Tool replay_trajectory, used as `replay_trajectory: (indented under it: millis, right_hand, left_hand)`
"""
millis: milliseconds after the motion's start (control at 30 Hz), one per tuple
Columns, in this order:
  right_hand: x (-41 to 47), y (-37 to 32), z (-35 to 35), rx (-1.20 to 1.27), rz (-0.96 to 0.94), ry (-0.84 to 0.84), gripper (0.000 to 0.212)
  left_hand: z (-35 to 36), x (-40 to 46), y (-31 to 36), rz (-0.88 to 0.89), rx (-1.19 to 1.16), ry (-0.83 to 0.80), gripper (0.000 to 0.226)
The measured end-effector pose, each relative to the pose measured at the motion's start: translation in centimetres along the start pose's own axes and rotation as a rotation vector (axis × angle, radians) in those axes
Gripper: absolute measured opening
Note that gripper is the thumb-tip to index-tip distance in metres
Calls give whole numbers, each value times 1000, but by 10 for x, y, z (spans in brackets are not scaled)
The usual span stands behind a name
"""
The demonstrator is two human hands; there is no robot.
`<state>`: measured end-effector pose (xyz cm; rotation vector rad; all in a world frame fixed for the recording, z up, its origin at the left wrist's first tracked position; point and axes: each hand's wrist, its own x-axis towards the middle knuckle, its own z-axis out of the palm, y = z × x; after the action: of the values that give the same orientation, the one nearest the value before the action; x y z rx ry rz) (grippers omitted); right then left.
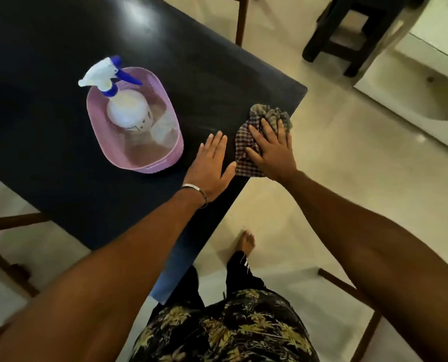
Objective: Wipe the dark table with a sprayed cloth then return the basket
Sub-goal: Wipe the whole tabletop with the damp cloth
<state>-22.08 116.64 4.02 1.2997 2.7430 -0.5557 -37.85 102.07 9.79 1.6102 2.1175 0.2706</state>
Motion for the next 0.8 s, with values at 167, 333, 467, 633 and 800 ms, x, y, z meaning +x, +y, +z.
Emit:
replay_trajectory:
  millis: [167, 333, 467, 633, 800]
  right_hand:
    - [25, 21, -14, -34, -60, -57, 63]
    - [50, 35, -32, -77, -81, -123, 63]
    - [70, 43, -42, -104, -95, -174, 63]
    - [103, 47, -59, -133, -129, -229, 63]
    - [141, 44, -73, -170, -164, -274, 63]
  left_hand:
    - [-7, 7, 15, -61, -6, 48, 67]
    - [-11, 21, 18, -116, -20, 79, 67]
    - [-15, 41, 20, -165, -44, 103, 67]
    - [-21, 71, 13, -222, -76, 123, 67]
    - [-30, 99, 1, -234, -95, 131, 67]
